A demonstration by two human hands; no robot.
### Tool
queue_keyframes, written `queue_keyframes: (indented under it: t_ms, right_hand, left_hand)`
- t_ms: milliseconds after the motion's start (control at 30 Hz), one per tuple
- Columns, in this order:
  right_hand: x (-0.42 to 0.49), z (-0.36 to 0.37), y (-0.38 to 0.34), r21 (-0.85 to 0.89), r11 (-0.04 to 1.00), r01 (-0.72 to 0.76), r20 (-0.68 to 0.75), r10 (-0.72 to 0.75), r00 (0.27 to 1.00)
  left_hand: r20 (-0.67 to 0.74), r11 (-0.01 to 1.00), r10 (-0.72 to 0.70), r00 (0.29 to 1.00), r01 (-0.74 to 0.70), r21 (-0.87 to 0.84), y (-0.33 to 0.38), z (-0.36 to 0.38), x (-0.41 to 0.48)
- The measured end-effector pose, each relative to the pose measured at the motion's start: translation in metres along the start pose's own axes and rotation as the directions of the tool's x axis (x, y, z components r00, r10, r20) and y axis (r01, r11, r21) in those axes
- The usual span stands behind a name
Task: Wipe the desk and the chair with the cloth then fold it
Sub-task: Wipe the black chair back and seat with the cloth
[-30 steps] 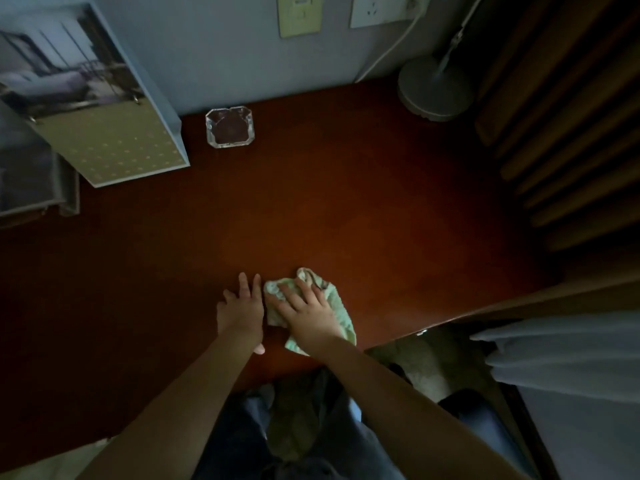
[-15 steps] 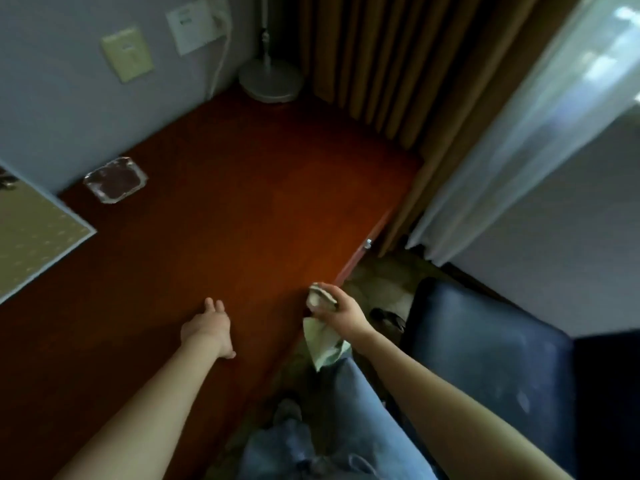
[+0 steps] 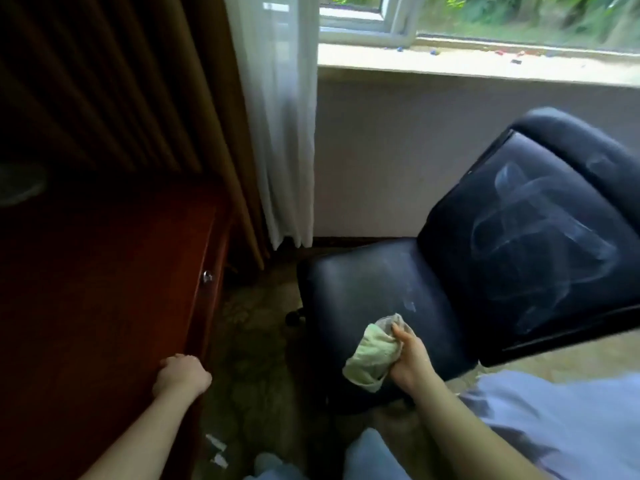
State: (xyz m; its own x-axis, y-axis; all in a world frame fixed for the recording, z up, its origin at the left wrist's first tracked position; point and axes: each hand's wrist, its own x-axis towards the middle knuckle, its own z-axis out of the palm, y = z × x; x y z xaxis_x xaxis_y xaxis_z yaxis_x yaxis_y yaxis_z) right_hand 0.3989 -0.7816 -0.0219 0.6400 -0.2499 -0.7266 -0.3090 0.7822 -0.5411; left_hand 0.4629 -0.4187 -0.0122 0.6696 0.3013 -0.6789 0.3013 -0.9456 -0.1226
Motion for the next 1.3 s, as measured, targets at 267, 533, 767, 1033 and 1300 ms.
queue_keyframes:
  t_ms: [267, 533, 767, 1033, 1300]
  right_hand:
    - [-0.005, -0.085, -0.086, 0.102, 0.995, 0.005, -0.137, 0.009, 0.99]
    - [-0.013, -0.105, -0.263, -0.144, 0.942, 0.302, 0.064, -0.296, 0.953]
    - [-0.034, -0.084, -0.349, -0.122, 0.843, 0.525, 0.176, -0.502, 0.847]
    - [-0.05, -0.07, -0.354, -0.451, 0.598, 0.662, -0.054, -0.759, 0.649]
    - [-0.088, -0.069, -0.349, -0.651, 0.39, 0.652, -0.572, -0.816, -0.083]
  left_hand:
    - [0.1, 0.941, 0.333, 0.937, -0.324, -0.096, 0.162, -0.007, -0.021]
    - [0.079, 0.842, 0.527, 0.846, -0.507, -0.183, 0.354, -0.015, -0.06]
    - [0.114, 0.779, 0.606, 0.787, -0.558, -0.288, 0.443, -0.017, -0.081]
    - [0.091, 0.69, 0.629, 0.772, -0.5, -0.523, 0.474, -0.064, -0.036]
    - [0.089, 0.629, 0.662, 0.744, -0.487, -0.606, 0.472, -0.15, 0.014]
